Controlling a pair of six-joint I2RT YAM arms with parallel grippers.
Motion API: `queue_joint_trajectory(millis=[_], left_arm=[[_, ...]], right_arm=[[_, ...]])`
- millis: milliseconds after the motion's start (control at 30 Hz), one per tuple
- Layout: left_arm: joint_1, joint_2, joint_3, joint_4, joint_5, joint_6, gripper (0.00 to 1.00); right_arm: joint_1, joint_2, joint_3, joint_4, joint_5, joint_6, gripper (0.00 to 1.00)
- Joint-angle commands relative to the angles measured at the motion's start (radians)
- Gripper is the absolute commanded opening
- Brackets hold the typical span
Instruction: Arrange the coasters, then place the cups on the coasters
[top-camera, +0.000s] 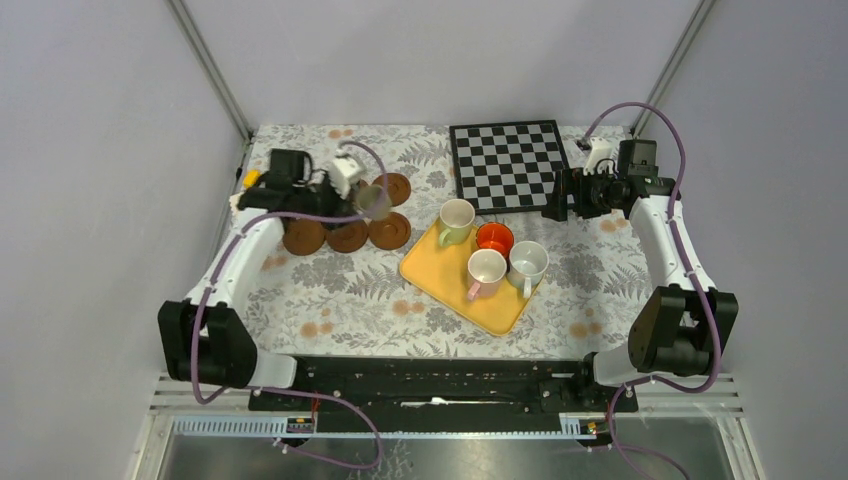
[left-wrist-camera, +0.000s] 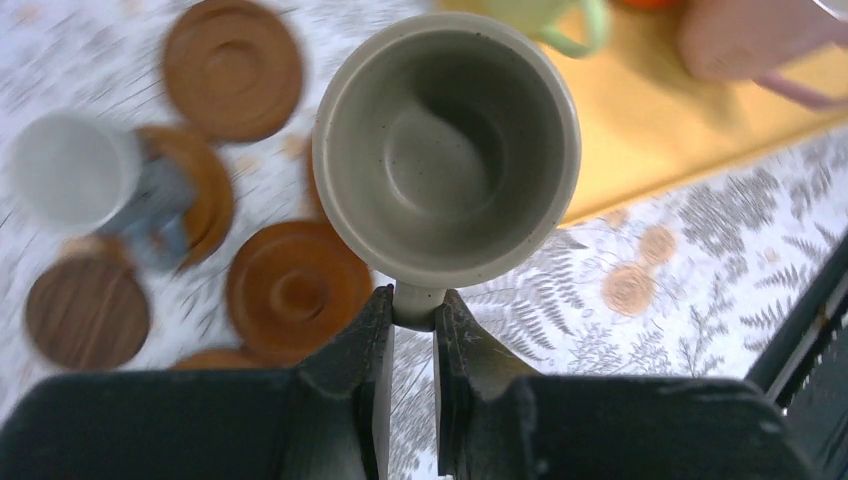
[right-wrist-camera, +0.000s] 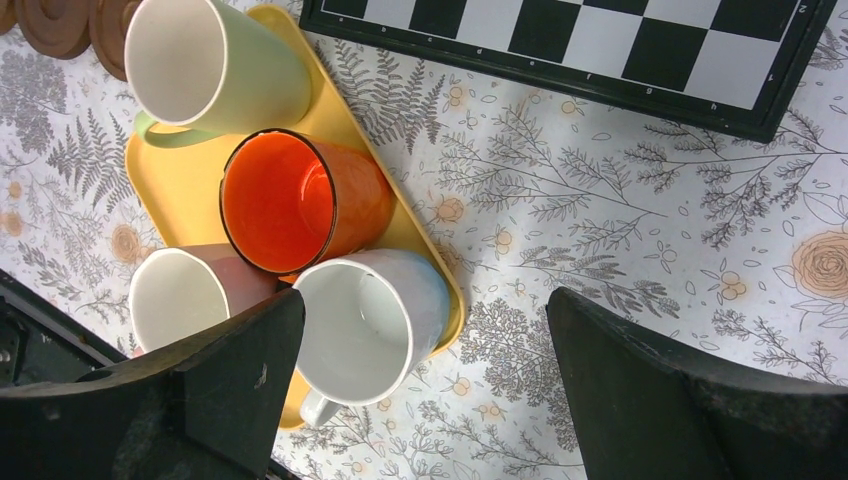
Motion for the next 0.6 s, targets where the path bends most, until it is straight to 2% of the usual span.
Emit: queue_joint_trajectory(millis=[0,100,200,400,567], left_arm=[[0.211,-0.034,0.089,0.059,0.037,-0.194,0.0],[0.31,0.005,0.123,0.086,-0.012,-0.239,0.0],[0.355,0.059,0.141,0.12,-0.108,-0.263,0.0],[0.373,0.118,0.086,0.292,-0.362,-0.333,0.0],[0.373,0.211,0.083,0.365,-0.432,-0.337,0.0]], right_arm=[[-0.004,-0.028,-0.007,0.015,-0.041,0.002,0.98],[-0.004,-0.033,-0.011,0.016,-0.045,0.003,0.98],[-0.004,-0.036,-0.012,0.017,-0.045,0.005,0.98],[-0.004,-0.036,-0.015,0.016,-0.043,0.005,0.98],[-0.005,-0.033,-0.016,0.016,-0.044,0.004,0.98]])
